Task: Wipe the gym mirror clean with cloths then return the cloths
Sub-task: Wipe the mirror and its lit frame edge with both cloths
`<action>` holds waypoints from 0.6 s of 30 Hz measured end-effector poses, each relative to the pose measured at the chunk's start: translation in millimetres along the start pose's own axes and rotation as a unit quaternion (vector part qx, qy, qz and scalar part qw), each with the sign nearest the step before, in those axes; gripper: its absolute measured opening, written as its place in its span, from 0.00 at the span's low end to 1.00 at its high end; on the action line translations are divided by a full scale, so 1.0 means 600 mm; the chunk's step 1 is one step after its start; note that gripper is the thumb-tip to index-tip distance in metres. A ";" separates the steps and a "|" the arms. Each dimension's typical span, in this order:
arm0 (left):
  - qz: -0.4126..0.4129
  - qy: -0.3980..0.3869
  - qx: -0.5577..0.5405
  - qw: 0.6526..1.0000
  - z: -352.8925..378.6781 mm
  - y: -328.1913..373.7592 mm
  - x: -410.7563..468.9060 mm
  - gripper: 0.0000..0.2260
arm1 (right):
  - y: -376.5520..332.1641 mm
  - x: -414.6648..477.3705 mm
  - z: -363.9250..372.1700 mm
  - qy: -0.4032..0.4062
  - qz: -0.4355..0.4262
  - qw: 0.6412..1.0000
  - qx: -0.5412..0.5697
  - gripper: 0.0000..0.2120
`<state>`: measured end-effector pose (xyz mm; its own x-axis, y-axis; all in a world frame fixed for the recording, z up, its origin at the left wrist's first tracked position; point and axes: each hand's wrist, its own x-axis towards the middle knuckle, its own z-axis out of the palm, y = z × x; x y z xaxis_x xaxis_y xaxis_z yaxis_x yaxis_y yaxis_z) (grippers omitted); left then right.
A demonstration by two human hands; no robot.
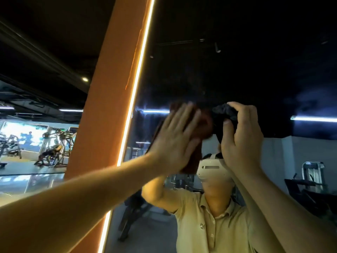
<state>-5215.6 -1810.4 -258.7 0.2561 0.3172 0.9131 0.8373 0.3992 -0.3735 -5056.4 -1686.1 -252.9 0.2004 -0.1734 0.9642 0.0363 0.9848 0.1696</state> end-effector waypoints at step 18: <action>-0.092 0.011 -0.042 0.995 -0.014 -0.058 -0.083 0.30 | 0.009 -0.001 0.019 -0.003 -0.046 0.996 -0.074 0.16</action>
<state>-5253.6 -1847.4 -290.0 0.1053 0.2265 0.9683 0.9081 0.3749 -0.1864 -5067.4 -1680.5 -249.9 0.1835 -0.2627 0.9473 0.1988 0.9536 0.2259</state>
